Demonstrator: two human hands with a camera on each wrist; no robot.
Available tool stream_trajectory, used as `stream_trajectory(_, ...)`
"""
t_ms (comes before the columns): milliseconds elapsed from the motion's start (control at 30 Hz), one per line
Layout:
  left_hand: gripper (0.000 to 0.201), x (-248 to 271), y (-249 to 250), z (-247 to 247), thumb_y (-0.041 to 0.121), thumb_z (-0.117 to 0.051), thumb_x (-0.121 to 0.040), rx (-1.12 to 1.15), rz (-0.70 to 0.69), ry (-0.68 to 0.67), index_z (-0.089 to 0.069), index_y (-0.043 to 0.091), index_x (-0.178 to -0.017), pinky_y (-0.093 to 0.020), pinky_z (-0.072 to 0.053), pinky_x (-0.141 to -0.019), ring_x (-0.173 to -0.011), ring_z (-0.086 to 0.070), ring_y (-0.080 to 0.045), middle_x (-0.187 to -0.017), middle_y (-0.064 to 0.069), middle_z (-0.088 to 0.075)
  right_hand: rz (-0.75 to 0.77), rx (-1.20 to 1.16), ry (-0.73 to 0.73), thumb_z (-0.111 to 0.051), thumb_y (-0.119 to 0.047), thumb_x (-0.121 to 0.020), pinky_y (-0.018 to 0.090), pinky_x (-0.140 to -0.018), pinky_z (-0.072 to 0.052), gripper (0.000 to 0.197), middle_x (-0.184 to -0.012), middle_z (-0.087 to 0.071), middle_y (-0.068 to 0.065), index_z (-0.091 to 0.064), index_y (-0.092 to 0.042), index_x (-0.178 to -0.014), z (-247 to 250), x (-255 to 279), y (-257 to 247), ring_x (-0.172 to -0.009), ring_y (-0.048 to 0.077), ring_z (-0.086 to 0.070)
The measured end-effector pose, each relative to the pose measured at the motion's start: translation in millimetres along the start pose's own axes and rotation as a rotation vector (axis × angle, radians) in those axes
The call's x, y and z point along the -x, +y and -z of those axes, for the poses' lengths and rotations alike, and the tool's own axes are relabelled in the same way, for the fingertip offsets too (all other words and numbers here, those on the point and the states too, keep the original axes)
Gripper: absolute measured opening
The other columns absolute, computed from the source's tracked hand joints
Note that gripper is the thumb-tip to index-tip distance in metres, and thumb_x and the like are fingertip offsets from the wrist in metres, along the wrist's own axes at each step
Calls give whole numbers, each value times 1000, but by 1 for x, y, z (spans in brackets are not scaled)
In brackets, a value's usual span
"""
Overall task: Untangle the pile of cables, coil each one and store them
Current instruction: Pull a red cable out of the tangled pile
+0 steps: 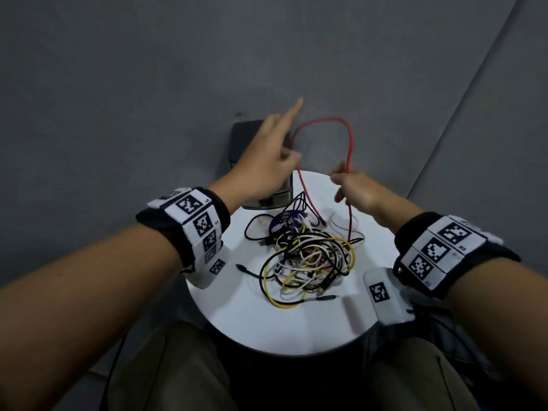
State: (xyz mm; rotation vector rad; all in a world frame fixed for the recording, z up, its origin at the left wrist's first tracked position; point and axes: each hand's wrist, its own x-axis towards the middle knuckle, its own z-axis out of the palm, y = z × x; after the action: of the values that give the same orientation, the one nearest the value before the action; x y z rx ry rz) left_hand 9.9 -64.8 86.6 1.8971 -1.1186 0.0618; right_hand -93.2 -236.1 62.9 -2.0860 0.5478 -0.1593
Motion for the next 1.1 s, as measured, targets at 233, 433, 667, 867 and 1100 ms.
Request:
stream_trajectory(233, 65, 57, -24, -49, 48, -81, -81, -273, -16, -827, -47, 38, -136, -28, -36, -111, -130, -40, -15, -142, 4, -35, -142, 363, 161, -59, -10, -93, 29, -65, -42, 35, -117, -62, 24, -46, -10, -126, 27, -15, 67, -96, 38, -63)
stream_trajectory(433, 62, 66, -46, -62, 33, -81, -83, -203, 110, -716, -43, 39, -131, -27, -42, -101, -126, -47, -17, -148, 13, -19, -127, 429, 108, -57, 3, -90, 34, -62, -49, 96, -92, -61, 20, -1, -37, -156, 23, -8, 105, -79, 36, -64)
stream_trajectory(667, 60, 71, -59, -58, 34, -83, -82, -191, 157, -596, -33, 33, -114, -40, -54, -91, -120, -55, -24, -146, 25, -8, -31, 1015, -107, -68, -43, -91, 52, -104, -34, 18, -141, -25, 4, -65, -46, -109, 18, -1, 113, -131, 36, -24)
stream_trajectory(867, 38, 68, -69, -61, 33, -79, -85, -201, 259, -622, -47, 31, -106, -42, -49, -96, -106, -54, -23, -125, 3, -40, 81, 1068, -383, -80, -50, -76, 47, -95, -31, 14, -138, -35, -12, -71, -44, -85, 19, 2, 102, -128, 23, -27)
stream_trajectory(1100, 17, 68, -70, -61, 24, -66, -95, -208, 308, -674, -50, 26, -101, -24, -43, -64, -81, -52, -13, -98, 0, -56, 203, 836, -566, -73, -14, -78, 34, -74, -50, 9, -72, -65, -4, -69, -18, -72, 11, 2, 97, -71, 16, -55)
